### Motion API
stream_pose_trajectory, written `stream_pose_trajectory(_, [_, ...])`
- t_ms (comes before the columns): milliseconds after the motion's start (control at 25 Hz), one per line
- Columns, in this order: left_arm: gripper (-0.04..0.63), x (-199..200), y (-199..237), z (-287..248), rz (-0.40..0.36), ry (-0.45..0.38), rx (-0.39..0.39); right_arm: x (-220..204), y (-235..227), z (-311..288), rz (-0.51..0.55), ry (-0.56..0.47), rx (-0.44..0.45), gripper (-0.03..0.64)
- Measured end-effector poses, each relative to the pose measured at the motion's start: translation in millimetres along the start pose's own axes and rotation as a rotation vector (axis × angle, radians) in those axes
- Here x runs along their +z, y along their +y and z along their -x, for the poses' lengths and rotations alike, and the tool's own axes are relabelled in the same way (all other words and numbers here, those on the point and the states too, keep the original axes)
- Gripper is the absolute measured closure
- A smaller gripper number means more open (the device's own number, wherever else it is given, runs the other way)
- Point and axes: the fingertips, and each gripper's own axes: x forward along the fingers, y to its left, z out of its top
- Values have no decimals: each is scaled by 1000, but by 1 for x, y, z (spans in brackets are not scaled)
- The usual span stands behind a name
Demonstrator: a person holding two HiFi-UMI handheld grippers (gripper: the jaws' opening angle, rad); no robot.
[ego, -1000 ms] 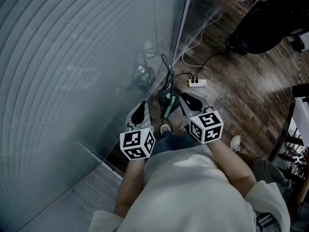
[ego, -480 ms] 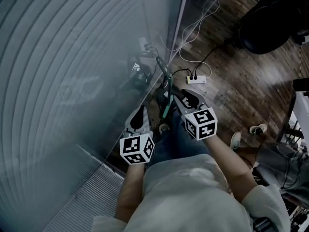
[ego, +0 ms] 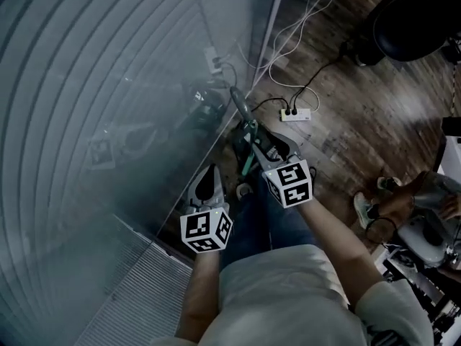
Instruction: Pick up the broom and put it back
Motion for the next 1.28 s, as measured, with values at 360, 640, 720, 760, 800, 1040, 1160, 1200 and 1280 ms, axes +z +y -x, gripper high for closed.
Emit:
stream_pose_trajectory(360, [588,-31,10,-23,8,39,3,-37,-16,-45,-1,22,-3,439])
stream_pose_trajectory(640, [588,-48,11,-38,-4,73,-5,-54,-19,-63,-5,33,0,454])
stream_pose_trajectory(720, [588,-47,14,-41,3,84,-6,-53,-17,-69,-9,36,-4,459])
stream_pose_trajectory(760, [588,-45,16,-42,6,89,-7,-51,-17,-72,-10,37,-6,462])
stream_pose_trajectory(800, [588,-45,17,-43,9,93,-7,-50,-17,-74,-11,36,-8,469])
stream_pose_trajectory(1040, [588,-56,17,-42,19,104,-4,-52,-16,-78,8,30,-19,514])
stream_pose_trajectory(1160, [588,-57,13,-42,20,109,-6,-52,-17,-76,23,33,-24,517])
stream_pose_trajectory(1200, [588,-57,13,-42,18,111,-6,-52,-17,-76,23,33,-27,517])
stream_pose_trajectory(1280, [588,-59,12,-42,15,114,-6,-53,-17,-75,20,32,-33,518])
